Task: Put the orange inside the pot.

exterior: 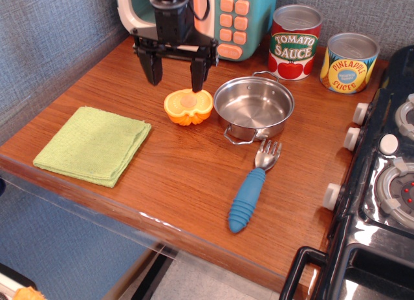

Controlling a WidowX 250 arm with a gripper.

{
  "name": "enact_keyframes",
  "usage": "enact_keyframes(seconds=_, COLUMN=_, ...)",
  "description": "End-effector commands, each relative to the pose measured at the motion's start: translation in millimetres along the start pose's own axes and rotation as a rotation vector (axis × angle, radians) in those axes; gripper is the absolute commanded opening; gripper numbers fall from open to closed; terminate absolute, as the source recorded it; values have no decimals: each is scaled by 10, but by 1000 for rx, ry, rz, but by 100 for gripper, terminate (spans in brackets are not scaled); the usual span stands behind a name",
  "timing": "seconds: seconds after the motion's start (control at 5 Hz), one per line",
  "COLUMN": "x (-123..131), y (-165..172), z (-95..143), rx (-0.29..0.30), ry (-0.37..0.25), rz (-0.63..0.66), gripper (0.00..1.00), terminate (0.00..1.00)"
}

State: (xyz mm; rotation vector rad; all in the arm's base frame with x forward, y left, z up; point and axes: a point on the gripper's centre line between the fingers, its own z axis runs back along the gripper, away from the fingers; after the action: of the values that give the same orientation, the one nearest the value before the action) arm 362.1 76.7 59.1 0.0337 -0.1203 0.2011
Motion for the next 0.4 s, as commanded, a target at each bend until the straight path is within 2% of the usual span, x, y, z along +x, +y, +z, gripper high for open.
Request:
enact_keyframes(seconds=0.0, x=-2, y=-3, z=-95, rx=24, ry=18, rz=-6, gripper=100, terminate=0)
enact_keyframes(seconds=0.2, x=-49, y=3, z=-167, rx=29, ry=35, rz=13, gripper=100, terminate=0)
